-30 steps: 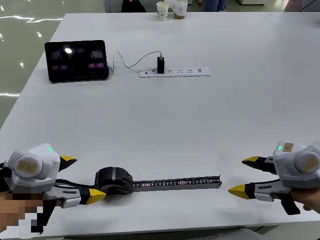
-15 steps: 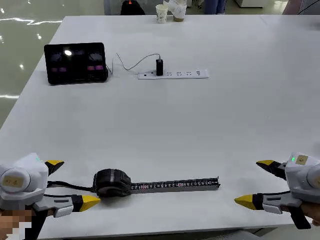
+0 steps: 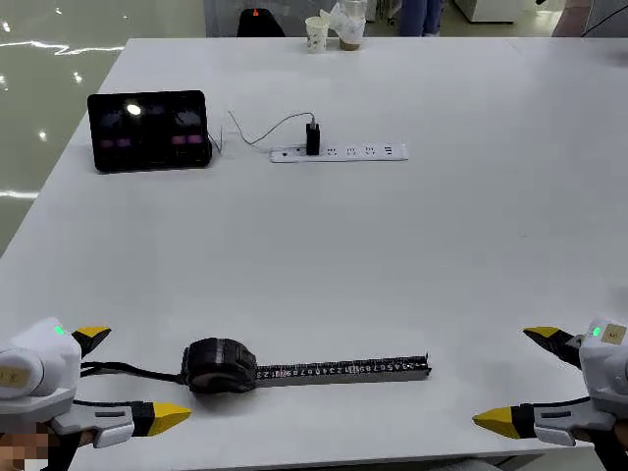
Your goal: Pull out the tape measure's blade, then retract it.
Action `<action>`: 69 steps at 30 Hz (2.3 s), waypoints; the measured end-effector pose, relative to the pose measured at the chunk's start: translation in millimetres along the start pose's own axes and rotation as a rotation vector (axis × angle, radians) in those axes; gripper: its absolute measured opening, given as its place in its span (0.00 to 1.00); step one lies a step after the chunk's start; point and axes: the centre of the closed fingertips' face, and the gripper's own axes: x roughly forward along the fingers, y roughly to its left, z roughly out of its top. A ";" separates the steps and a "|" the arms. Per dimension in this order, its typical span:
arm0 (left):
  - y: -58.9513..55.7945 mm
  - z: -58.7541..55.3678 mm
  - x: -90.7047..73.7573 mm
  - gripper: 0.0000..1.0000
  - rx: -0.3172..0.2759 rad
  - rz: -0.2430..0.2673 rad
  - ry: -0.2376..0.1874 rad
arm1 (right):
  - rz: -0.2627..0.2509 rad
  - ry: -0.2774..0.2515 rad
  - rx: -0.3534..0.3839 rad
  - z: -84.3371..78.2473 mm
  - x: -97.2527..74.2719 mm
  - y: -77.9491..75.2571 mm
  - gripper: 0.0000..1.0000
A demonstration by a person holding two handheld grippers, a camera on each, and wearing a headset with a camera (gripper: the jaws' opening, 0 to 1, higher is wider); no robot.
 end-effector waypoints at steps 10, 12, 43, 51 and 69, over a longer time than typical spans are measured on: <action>1.6 -4.7 -4.6 0.99 0.003 0.007 -0.017 | 0.016 -0.003 -0.011 -0.7 -4.5 5.6 0.99; 2.4 -5.3 -5.6 0.99 -0.008 0.011 -0.020 | 0.014 -0.002 -0.007 -0.8 -5.5 5.5 0.99; -4.3 -10.3 -6.7 0.99 -0.045 0.012 -0.028 | 0.006 0.008 0.014 -5.7 -11.5 12.2 0.99; -4.9 -7.4 -6.1 0.99 -0.044 0.011 -0.030 | 0.015 0.018 0.000 -5.2 -11.0 14.3 0.99; -29.0 19.9 15.0 0.99 -0.061 0.036 -0.046 | 0.031 0.057 -0.081 10.7 -9.0 4.5 0.99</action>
